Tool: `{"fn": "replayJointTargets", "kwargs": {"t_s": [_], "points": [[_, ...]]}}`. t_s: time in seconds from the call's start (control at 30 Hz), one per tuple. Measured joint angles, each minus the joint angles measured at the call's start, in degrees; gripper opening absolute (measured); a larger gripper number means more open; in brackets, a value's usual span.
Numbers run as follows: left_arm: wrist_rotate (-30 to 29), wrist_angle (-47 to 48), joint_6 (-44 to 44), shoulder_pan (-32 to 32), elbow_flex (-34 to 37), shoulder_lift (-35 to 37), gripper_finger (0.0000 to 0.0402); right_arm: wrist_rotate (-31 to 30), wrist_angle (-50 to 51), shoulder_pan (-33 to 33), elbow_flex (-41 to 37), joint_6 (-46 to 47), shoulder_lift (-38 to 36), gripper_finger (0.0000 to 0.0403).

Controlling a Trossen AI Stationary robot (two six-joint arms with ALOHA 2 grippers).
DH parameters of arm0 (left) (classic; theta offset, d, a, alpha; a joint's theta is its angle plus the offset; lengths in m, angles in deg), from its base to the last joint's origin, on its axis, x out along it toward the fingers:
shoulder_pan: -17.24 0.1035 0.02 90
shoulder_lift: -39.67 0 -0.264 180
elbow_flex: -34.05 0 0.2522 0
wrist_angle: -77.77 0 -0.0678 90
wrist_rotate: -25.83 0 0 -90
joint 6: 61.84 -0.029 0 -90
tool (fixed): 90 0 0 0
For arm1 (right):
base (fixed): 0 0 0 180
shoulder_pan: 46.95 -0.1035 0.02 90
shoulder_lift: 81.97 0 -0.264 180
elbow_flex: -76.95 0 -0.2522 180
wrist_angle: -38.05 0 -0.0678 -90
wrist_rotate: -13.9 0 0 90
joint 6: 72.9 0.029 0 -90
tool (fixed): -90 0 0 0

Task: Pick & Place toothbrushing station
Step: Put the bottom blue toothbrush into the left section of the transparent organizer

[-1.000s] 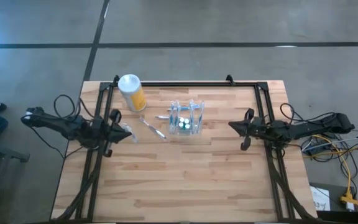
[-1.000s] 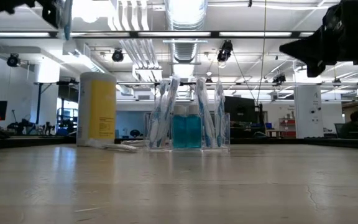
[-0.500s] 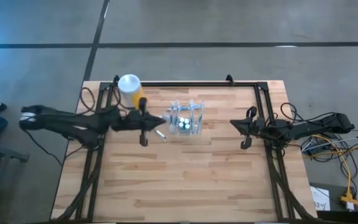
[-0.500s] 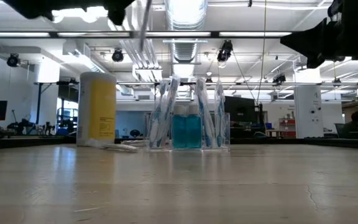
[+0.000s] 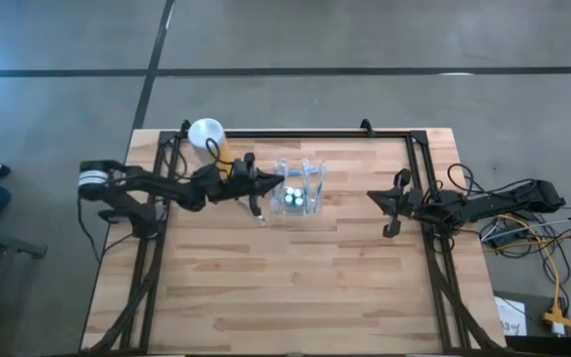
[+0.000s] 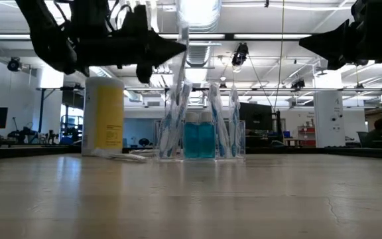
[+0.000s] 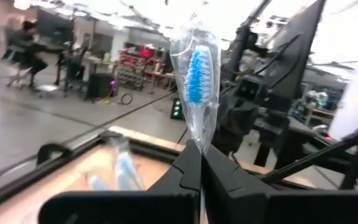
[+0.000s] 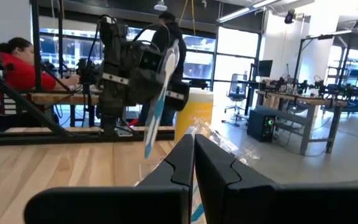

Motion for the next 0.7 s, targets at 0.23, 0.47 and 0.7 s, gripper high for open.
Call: {"fn": "replayJointTargets", "kwargs": {"t_s": [0.23,0.47,0.7], "points": [[-5.8,-0.4,-0.2,0.0,2.2,-4.7,0.0,0.0,0.0,0.0,0.0,0.2,0.0,0.0008],[-9.0,-4.4,0.6,0.0,4.9,-6.8,0.0,0.0,0.0,0.0,0.0,1.5,0.0,0.0008],[-10.5,-10.6,3.4,-0.4,7.0,-8.9,0.0,0.0,0.0,0.0,0.0,1.6,0.0,0.0008]]}}
